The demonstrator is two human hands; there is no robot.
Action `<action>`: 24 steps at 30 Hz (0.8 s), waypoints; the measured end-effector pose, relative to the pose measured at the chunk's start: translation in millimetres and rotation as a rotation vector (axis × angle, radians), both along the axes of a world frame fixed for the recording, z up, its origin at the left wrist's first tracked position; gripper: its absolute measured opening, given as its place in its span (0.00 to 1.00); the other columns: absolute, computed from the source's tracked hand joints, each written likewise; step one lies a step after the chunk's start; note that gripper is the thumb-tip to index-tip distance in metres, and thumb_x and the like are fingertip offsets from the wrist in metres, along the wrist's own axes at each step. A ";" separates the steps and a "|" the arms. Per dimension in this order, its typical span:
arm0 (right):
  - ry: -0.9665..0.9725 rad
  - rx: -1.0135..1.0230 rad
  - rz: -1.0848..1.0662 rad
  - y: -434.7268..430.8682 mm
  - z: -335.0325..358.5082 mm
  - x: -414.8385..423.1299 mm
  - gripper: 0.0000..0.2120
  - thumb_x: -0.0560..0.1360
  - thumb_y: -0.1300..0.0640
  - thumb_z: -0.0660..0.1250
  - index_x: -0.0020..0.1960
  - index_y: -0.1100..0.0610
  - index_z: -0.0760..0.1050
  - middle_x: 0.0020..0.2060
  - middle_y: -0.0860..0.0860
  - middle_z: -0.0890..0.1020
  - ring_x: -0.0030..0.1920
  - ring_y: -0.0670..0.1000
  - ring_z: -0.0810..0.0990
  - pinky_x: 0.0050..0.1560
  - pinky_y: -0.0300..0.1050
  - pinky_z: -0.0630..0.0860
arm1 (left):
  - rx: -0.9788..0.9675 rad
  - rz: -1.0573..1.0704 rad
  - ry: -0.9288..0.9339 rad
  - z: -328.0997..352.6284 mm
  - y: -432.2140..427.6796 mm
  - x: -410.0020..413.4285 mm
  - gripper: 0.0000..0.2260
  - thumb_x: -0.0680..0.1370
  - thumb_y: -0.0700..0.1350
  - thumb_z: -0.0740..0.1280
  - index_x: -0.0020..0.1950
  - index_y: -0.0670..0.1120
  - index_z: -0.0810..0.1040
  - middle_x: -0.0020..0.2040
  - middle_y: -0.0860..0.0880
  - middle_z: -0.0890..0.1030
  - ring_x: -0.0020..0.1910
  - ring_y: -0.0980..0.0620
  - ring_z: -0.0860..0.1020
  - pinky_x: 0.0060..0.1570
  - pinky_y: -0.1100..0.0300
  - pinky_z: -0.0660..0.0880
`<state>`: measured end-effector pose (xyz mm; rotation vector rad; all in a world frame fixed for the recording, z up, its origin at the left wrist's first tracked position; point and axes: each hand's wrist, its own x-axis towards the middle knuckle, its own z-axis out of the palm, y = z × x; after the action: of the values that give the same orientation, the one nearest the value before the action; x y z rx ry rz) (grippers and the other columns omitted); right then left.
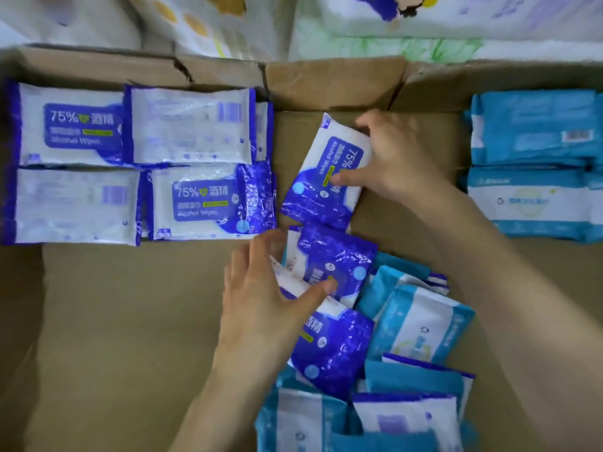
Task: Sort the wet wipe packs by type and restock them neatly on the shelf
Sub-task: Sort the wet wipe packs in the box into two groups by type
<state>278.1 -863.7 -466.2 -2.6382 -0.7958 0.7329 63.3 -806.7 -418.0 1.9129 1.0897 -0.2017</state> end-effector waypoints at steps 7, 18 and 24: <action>0.025 -0.009 -0.104 -4.6 11.2 -14.2 0.24 0.62 0.45 0.79 0.42 0.54 0.67 0.46 0.52 0.71 0.55 0.56 0.71 0.50 0.46 0.62 | -0.248 -0.005 0.171 -10.6 28.0 -41.6 0.31 0.55 0.64 0.75 0.56 0.58 0.75 0.45 0.61 0.83 0.47 0.56 0.82 0.50 0.50 0.78; 0.646 0.832 -0.875 -27.5 73.6 -72.6 0.12 0.78 0.61 0.63 0.61 0.58 0.74 0.52 0.52 0.84 0.51 0.51 0.84 0.47 0.44 0.81 | -0.410 0.521 -0.337 17.9 92.2 -61.0 0.13 0.71 0.50 0.67 0.53 0.46 0.79 0.41 0.51 0.85 0.34 0.56 0.81 0.25 0.65 0.75; 0.864 0.827 -0.834 24.2 69.0 -127.9 0.10 0.75 0.65 0.65 0.56 0.62 0.76 0.46 0.53 0.86 0.47 0.52 0.85 0.44 0.40 0.81 | -0.171 0.634 -0.432 4.3 165.4 -94.6 0.05 0.80 0.46 0.64 0.53 0.48 0.77 0.34 0.52 0.82 0.22 0.57 0.73 0.23 0.68 0.69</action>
<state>150.2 -839.6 -397.2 -1.4327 0.2346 0.8860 -31.3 -641.3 -413.7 1.2955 1.2633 0.4395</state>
